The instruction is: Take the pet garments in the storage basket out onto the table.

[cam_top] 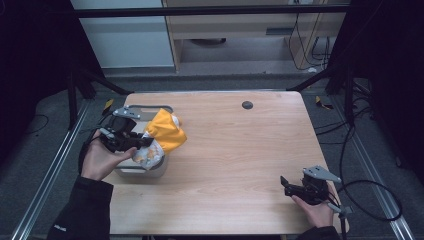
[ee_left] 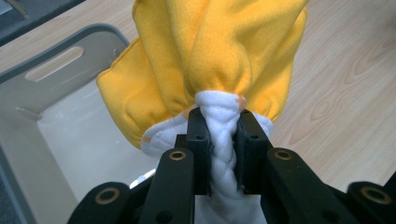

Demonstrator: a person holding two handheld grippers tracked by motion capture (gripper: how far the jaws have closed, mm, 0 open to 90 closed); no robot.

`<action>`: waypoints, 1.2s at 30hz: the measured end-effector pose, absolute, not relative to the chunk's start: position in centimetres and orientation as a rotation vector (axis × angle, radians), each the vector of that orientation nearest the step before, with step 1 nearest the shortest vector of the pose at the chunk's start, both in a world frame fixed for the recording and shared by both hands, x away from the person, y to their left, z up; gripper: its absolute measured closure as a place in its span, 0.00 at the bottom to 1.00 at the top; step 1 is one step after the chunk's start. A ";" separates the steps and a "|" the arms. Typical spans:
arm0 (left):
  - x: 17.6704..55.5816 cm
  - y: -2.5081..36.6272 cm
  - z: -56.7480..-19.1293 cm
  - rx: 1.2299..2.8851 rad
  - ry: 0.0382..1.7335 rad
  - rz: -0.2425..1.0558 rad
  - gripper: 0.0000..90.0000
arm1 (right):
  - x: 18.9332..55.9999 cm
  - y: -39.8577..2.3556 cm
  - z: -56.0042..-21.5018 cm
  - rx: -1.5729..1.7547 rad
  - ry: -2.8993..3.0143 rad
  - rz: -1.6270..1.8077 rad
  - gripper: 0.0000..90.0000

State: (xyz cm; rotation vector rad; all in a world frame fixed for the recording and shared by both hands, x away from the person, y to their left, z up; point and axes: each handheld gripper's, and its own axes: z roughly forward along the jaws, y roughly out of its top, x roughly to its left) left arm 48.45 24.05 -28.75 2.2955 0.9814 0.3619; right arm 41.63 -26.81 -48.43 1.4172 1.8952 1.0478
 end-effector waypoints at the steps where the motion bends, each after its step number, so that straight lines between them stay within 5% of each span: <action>1: 48.4 23.8 -28.7 2.297 0.972 0.360 0.87 | 41.6 -26.8 -48.4 1.423 1.895 1.053 0.12; 36: 47.8 14.9 -31.5 2.431 0.715 0.275 0.87 | 41.5 -27.0 -48.3 1.421 1.886 1.049 0.12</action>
